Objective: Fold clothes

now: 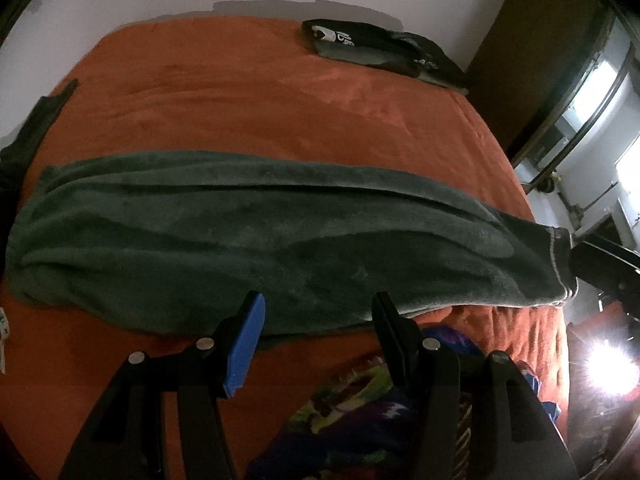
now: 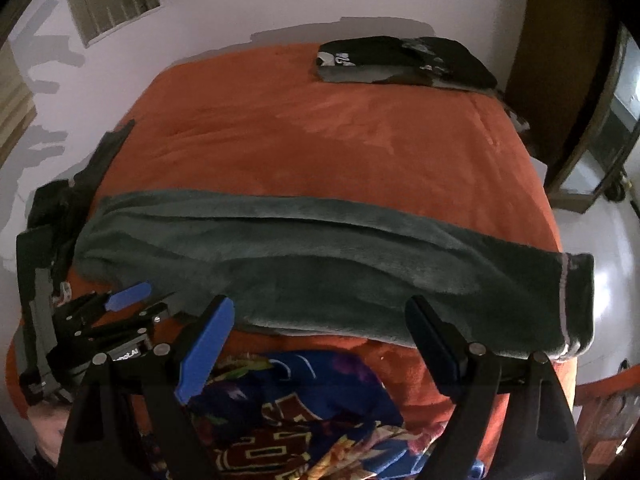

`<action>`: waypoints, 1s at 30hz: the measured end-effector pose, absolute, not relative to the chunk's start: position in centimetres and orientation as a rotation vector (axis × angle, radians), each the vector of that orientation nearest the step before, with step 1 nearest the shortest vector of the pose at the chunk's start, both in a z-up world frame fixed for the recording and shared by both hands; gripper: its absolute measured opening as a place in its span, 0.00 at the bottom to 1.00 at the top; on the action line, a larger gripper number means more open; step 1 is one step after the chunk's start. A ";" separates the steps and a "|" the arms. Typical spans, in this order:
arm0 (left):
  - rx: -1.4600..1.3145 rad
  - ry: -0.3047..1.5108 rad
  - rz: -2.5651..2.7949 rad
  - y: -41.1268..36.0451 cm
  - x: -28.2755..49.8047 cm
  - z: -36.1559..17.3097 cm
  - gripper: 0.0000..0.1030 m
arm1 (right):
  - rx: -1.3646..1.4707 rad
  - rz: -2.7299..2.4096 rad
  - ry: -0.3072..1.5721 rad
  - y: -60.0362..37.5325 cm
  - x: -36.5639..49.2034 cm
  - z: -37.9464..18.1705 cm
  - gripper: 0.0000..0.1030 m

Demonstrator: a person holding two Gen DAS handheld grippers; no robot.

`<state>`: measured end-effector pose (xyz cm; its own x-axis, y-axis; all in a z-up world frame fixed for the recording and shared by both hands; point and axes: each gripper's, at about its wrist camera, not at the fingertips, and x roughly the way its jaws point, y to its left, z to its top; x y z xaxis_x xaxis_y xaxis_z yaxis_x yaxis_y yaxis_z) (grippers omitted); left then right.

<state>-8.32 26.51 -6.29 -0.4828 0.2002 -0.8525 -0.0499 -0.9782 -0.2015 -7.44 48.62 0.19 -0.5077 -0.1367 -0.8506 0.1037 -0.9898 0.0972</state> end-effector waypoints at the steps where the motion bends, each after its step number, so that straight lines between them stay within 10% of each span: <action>1: -1.511 -0.228 2.579 26.5 -8.3 -6.3 0.56 | 1.484 -2.621 -0.063 48.8 -7.5 0.2 0.85; 30: -1.396 -0.323 2.664 25.6 -8.4 -5.4 0.74 | 1.524 -2.744 -0.234 51.9 -7.5 0.2 0.85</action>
<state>-8.41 25.65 -5.39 -0.5688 0.2005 -0.7977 -0.0041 -0.9705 -0.2410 -7.45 51.94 0.24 -0.5311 -0.0671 -0.8447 -0.0767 -0.9889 0.1269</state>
